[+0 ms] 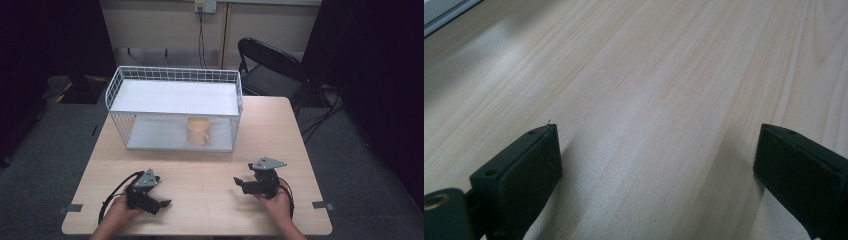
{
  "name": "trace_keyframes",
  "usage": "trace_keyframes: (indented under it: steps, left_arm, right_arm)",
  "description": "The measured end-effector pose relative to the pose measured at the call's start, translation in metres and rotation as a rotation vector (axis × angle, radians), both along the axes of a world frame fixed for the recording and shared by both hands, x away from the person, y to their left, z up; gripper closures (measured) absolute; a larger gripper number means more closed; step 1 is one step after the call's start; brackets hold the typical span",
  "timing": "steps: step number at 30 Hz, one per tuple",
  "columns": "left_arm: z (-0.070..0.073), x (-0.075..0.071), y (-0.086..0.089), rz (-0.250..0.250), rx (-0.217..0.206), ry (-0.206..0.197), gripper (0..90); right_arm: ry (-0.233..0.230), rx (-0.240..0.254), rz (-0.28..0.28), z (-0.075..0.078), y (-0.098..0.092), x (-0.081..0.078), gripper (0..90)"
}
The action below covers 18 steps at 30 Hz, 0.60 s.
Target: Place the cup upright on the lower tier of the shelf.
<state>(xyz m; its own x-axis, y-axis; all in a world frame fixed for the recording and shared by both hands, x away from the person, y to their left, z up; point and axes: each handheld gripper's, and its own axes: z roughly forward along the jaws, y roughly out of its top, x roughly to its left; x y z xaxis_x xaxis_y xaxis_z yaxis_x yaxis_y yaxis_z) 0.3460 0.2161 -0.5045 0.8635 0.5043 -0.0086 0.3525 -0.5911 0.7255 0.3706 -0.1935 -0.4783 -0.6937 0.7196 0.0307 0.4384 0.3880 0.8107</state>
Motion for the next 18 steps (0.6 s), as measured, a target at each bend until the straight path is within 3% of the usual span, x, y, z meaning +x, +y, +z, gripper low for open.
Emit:
trace_keyframes:
  steps: [10, 18]
  left_arm:
    - [0.000, 0.000, 0.000, 0.001, 0.000, 0.000, 4.9]
    - [0.000, 0.000, 0.000, 0.001, 0.000, 0.000, 4.9]
  right_arm:
    - [0.019, -0.018, -0.010, -0.009, -0.012, -0.001, 20.7]
    - [0.009, -0.035, -0.004, -0.008, -0.005, 0.001, 20.8]
